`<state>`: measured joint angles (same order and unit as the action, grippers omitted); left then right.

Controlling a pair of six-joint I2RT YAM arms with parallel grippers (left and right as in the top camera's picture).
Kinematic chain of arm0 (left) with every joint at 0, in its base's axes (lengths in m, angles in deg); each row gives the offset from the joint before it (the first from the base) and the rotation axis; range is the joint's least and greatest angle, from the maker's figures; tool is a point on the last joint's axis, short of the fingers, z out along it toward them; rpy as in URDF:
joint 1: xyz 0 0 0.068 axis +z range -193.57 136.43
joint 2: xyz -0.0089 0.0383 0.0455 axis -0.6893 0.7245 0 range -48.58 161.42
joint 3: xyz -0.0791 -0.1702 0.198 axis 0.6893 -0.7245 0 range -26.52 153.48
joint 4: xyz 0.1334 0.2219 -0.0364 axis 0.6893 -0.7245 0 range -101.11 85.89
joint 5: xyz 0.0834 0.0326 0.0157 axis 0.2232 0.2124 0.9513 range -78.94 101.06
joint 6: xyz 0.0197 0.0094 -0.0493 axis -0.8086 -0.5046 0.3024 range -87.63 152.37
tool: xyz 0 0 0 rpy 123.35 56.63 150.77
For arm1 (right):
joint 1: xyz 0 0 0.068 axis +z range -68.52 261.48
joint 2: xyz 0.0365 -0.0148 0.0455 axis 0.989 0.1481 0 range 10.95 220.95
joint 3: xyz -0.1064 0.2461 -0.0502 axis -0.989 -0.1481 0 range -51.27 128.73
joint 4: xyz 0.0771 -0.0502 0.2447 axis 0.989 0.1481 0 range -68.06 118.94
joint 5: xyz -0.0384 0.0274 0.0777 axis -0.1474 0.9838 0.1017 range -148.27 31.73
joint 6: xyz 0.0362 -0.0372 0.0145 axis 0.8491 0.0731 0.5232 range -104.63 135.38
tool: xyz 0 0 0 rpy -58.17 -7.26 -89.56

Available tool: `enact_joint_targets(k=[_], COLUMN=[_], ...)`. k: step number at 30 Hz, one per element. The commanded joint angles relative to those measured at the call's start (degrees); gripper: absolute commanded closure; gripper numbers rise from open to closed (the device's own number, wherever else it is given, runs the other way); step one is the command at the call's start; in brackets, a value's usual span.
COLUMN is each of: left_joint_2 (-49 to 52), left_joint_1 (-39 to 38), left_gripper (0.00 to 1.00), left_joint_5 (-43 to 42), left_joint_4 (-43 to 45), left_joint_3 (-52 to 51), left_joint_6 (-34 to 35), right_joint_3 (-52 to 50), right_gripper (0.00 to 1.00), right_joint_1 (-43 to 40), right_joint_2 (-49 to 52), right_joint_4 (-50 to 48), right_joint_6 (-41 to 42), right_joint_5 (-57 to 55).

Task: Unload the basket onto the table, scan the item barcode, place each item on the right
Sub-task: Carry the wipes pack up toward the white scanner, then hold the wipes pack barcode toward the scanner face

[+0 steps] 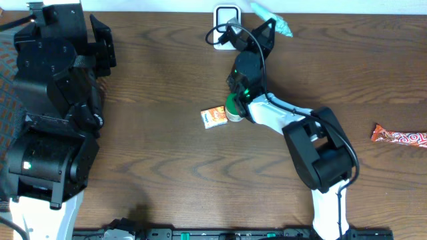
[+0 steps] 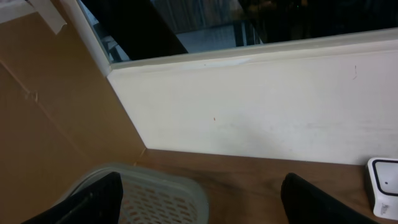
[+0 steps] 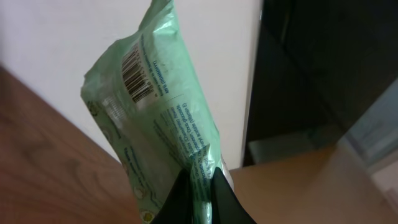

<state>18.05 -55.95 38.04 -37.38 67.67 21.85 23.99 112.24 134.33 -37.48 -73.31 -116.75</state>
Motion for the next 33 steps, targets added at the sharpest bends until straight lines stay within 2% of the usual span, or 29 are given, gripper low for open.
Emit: enact_joint_targets(k=[1,8,12,15,22,33], left_joint_2=[-0.4,0.6,1.6,2.3,3.4,3.5], left_joint_1=[0.2,0.2,0.2,0.2,0.2,0.2], left_gripper=[0.18,0.18,0.18,0.18,0.18,0.18], left_joint_5=[0.7,0.7,0.7,0.7,0.7,0.7], left_joint_4=[-0.1,-0.7,-0.7,-0.9,-2.3,-4.0], left_joint_3=[-0.3,-0.3,-0.3,-0.3,-0.3,-0.3], left_joint_6=[0.3,0.3,0.3,0.3,0.2,0.3], right_joint_3=[1.0,8.3,15.9,20.4,28.4,28.6], right_gripper=[0.99,0.99,0.99,0.99,0.99,0.99], right_joint_1=[1.3,3.6,4.3,3.9,3.0,0.2], right_joint_2=[2.8,6.4,8.0,9.9,16.5,17.5], right_joint_4=[-0.9,0.6,17.4,24.0,23.9,17.2], right_joint_6=[-6.0,3.2,13.3,17.4,9.6,-7.2], right_joint_5=[1.0,-1.6,-2.1,-1.6,2.6,5.6])
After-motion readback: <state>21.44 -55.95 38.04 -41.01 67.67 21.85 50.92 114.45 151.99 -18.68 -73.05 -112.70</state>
